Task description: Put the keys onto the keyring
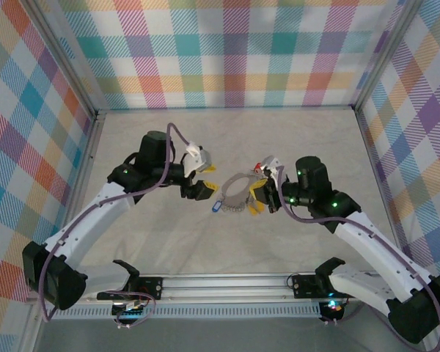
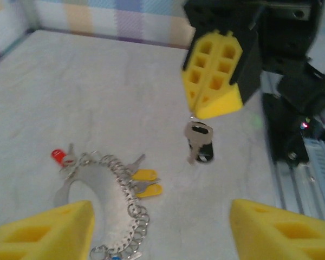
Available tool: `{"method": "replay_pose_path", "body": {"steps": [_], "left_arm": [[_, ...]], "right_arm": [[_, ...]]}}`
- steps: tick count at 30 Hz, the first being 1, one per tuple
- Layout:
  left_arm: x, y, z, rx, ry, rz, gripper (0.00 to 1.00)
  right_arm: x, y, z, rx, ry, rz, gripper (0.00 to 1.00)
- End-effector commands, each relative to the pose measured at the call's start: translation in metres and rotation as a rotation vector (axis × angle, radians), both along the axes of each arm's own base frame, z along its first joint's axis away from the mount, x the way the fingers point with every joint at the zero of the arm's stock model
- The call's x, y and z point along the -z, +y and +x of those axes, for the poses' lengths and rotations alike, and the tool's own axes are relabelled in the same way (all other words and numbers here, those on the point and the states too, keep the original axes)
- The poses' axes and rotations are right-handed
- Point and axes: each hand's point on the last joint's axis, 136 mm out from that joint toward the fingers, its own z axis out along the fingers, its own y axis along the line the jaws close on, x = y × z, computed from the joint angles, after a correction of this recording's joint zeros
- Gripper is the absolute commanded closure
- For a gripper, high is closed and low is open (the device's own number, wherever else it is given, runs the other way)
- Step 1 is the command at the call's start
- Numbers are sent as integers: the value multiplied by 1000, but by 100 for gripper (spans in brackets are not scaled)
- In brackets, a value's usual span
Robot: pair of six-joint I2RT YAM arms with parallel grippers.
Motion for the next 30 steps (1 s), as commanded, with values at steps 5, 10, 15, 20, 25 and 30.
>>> {"method": "replay_pose_path", "body": {"steps": [5,10,15,20,25,30], "left_arm": [[-2,-17,-37,189,-62,3,48],[1,-27,-42,190,-90,25,62],[-13,-36,-43,194,-167,-11,67],[-14,-41,-49,235,-164,-4,86],[-15,-47,-56,255,-166,-15,83],[-21,-52,-57,264,-157,-56,80]], "right_arm": [[-52,26,-33,-319,-292,163,100],[-59,28,-44,-387,-347,173,100],[-63,29,-57,-478,-394,185,100],[-64,30,-58,-492,-424,179,100],[-61,32,-54,-478,-421,177,100],[-58,33,-53,-469,-412,172,100]]}}
